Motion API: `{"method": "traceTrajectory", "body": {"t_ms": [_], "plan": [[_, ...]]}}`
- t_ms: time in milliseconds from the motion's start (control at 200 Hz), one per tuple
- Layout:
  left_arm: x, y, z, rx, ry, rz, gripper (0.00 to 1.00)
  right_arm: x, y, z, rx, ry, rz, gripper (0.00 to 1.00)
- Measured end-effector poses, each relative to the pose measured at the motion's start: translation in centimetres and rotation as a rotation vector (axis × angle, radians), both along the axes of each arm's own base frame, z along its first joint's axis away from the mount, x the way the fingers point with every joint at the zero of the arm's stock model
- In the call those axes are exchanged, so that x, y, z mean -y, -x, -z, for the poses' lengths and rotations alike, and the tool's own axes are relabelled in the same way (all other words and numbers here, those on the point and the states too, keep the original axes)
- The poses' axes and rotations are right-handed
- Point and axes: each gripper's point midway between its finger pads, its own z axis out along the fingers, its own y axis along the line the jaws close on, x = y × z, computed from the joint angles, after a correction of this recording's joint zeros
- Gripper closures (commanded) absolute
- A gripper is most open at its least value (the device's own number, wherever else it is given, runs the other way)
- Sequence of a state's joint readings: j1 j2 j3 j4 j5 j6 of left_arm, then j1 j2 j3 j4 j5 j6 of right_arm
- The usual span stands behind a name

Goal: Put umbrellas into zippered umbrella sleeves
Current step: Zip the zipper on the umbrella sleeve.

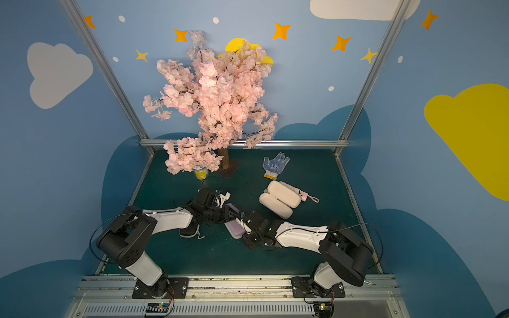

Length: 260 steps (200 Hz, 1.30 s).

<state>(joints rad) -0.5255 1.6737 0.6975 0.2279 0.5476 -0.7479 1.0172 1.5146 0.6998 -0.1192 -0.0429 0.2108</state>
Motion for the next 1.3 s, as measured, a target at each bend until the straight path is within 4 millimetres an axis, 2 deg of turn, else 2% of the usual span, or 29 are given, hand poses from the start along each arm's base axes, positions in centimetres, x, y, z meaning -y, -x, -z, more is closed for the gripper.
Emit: {"method": "traceTrajectory", "body": {"t_ms": [145, 260, 591, 801, 1016, 1171, 1301], "plan": [[0.0, 0.0, 0.0, 0.000, 0.001, 0.001, 0.75, -0.2, -0.4, 0.9, -0.006, 0.008, 0.005, 0.71], [0.0, 0.0, 0.1, -0.002, 0.002, 0.002, 0.75, -0.2, -0.7, 0.9, 0.000, 0.008, 0.015, 0.76], [0.1, 0.0, 0.2, -0.002, 0.008, 0.003, 0.76, 0.1, -1.2, 1.0, -0.006, 0.006, 0.036, 0.80], [0.7, -0.2, 0.3, 0.007, 0.013, 0.003, 0.76, 0.4, -1.5, 0.9, -0.049, -0.017, 0.072, 1.00], [0.7, -0.4, 0.4, 0.015, 0.013, 0.000, 0.76, 1.3, -2.2, 1.0, -0.061, -0.017, 0.106, 1.00], [0.8, -0.7, 0.4, 0.036, 0.023, -0.001, 0.76, 3.1, -4.3, 1.1, 0.005, 0.061, 0.164, 1.00], [0.8, -0.8, 0.4, 0.048, 0.025, -0.006, 0.77, 3.7, -5.6, 1.0, 0.045, 0.104, 0.187, 1.00]]}}
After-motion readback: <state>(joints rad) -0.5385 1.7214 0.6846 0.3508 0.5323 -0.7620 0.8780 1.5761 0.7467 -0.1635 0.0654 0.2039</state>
